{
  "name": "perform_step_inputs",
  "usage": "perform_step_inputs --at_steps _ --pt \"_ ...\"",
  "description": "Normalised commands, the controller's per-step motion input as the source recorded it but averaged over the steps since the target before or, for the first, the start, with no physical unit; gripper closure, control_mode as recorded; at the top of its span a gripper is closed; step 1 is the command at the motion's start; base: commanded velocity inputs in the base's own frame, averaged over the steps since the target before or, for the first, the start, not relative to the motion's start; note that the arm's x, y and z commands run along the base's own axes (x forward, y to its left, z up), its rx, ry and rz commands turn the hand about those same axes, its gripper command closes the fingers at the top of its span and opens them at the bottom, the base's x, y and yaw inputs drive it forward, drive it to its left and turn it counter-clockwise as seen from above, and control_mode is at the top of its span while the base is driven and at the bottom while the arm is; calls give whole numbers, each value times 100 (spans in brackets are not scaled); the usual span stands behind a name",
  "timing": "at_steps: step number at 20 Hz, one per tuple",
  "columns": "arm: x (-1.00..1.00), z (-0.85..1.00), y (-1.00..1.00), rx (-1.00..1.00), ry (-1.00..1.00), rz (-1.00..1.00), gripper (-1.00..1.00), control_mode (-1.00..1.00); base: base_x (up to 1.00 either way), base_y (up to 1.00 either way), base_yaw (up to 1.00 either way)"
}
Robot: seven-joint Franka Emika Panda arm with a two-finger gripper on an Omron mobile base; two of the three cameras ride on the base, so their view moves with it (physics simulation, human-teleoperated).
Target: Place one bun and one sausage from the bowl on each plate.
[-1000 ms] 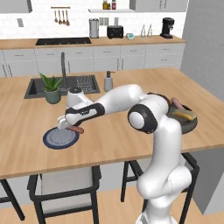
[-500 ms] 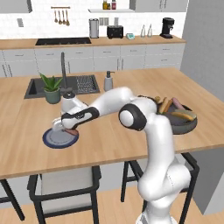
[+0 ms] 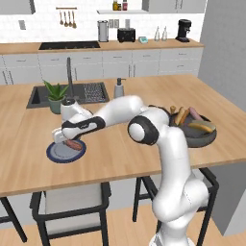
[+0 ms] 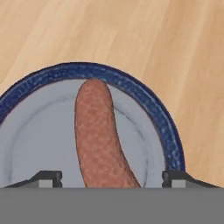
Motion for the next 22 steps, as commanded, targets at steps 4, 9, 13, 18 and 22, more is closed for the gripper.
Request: perform_step_inputs --at_steps 4,9,13,18,22 --pt "-83 51 -60 0 -12 -4 -100 -100 0 0 0" --pt "-100 89 -99 8 -20 0 -100 -100 0 0 0" --pt "-77 90 -100 6 -10 0 -100 -100 0 0 0" --pt "-52 70 -100 0 -1 -3 -100 -100 0 0 0" --pt "-44 43 -100 0 5 -5 -100 -100 0 0 0"
